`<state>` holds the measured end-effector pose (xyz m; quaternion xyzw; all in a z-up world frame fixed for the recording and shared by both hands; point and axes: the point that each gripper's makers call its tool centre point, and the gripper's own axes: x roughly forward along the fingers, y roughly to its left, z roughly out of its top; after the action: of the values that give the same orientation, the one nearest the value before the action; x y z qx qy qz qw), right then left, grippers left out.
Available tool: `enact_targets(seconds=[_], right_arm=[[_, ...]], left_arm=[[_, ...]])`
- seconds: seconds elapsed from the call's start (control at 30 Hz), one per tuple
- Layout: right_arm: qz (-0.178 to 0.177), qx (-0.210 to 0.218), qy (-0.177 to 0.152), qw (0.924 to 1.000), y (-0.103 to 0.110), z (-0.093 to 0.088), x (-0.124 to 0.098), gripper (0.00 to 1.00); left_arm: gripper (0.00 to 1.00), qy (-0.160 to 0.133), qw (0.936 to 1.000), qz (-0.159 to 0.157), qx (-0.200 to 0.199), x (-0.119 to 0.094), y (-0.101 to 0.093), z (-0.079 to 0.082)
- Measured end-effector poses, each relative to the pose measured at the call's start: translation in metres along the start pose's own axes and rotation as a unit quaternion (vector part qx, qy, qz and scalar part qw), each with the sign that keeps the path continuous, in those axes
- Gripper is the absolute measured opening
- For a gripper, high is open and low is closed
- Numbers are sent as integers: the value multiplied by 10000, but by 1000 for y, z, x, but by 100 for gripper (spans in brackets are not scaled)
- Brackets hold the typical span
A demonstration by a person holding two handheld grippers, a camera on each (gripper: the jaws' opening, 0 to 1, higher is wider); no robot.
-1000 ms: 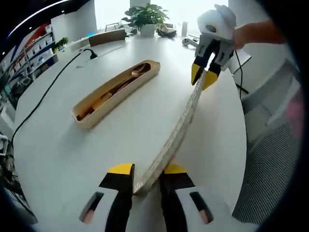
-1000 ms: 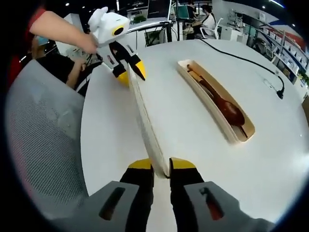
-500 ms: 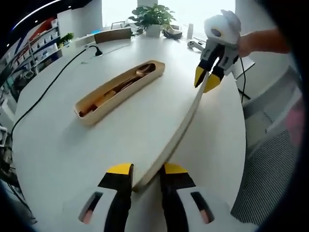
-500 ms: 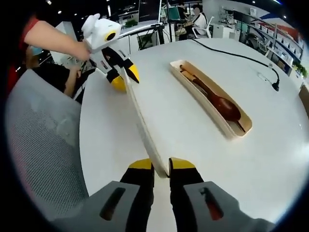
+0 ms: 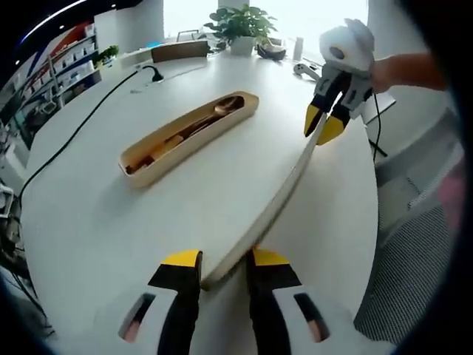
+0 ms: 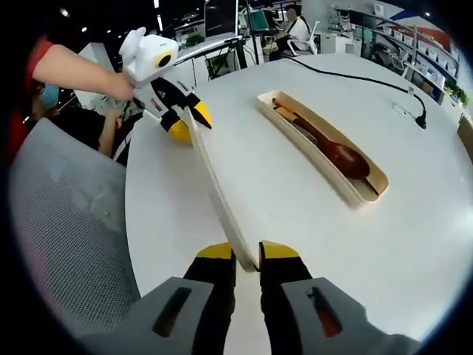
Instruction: Arrange the utensils inside the cutlery case until each visible utensil rests in its matching compartment.
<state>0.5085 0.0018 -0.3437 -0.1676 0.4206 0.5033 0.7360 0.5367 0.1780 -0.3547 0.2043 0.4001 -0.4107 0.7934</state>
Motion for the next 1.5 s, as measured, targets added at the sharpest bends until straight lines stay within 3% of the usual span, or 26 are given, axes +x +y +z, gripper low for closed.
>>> enact_targets(seconds=[0.53,0.87,1.0,1.13,1.5], right_arm=[[217,199,73,9995,6,-3,-2,8],[542,999,117,9935,6,-6,-2,9],[566,708,228,9956,9,-8,0,8],[502,777,374,9950,6,-10,1,8],[219,810,229,9962,-2,-8,0,12]], left_arm=[[30,-212,9983,272,463,-1,2,2],[35,-194,9984,311,426,0,6,4],[34,-204,9982,346,448,-1,7,3],[33,-244,9978,347,508,-2,7,4],[32,-187,9981,252,527,-1,7,4]])
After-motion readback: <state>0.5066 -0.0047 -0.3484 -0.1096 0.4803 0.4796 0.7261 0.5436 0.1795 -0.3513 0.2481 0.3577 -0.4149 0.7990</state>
